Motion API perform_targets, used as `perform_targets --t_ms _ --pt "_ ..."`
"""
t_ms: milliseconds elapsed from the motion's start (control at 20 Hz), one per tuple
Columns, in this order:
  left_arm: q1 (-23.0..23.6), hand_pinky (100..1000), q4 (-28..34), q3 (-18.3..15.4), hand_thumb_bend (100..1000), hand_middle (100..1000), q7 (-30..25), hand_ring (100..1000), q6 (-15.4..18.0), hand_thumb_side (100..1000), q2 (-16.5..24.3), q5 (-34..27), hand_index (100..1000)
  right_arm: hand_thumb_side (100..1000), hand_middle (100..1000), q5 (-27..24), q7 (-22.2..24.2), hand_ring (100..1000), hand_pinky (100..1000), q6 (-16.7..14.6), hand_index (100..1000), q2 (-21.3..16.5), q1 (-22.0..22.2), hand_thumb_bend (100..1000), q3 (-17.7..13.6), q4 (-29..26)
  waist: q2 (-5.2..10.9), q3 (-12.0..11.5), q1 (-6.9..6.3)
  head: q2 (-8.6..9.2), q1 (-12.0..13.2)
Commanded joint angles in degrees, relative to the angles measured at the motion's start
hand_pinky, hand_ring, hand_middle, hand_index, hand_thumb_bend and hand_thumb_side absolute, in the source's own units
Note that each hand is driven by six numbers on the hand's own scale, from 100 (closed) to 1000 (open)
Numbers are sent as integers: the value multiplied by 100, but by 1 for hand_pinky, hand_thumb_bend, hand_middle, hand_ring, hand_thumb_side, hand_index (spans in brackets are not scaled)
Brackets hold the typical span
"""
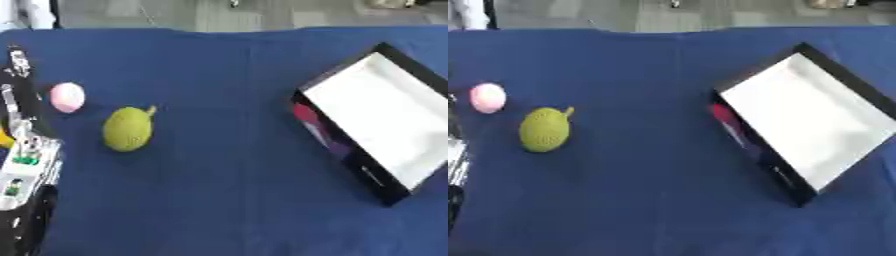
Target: Pick up the objects with one hand, pass them to the other hand, and then place them into the box on the other side of the table.
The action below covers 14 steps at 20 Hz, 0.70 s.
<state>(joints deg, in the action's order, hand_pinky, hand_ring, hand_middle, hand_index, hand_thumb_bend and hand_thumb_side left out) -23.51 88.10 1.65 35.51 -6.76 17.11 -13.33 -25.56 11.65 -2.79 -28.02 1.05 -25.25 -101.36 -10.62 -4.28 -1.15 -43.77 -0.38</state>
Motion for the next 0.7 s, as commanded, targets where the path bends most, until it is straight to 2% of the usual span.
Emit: perform_targets --t_ms 50,400,550,700 --pt "-104 770 126 -28 203 736 -31 900 0 855 153 38 897 619 1000 -25 6 1000 1000 -24 1000 -165 -23 100 -44 -69 33 11 -45 -35 31" --pt "-231 771 276 -131 198 700 -65 894 -11 822 251 125 886 619 1000 0 13 1000 1000 -48 1000 -144 -1 100 -55 -74 13 36 -30 -35 -21" --pt "-348 780 264 -158 187 713 -133 905 -228 816 600 173 893 618 1000 12 8 1000 1000 -61 1000 -146 15 100 -64 -78 11 42 -38 -35 -12" --pt "-518 792 121 -90 176 726 -483 912 -692 774 1240 264 901 619 1000 37 10 1000 1000 -65 1000 -161 35 100 -63 -77 15 47 -66 -35 8"
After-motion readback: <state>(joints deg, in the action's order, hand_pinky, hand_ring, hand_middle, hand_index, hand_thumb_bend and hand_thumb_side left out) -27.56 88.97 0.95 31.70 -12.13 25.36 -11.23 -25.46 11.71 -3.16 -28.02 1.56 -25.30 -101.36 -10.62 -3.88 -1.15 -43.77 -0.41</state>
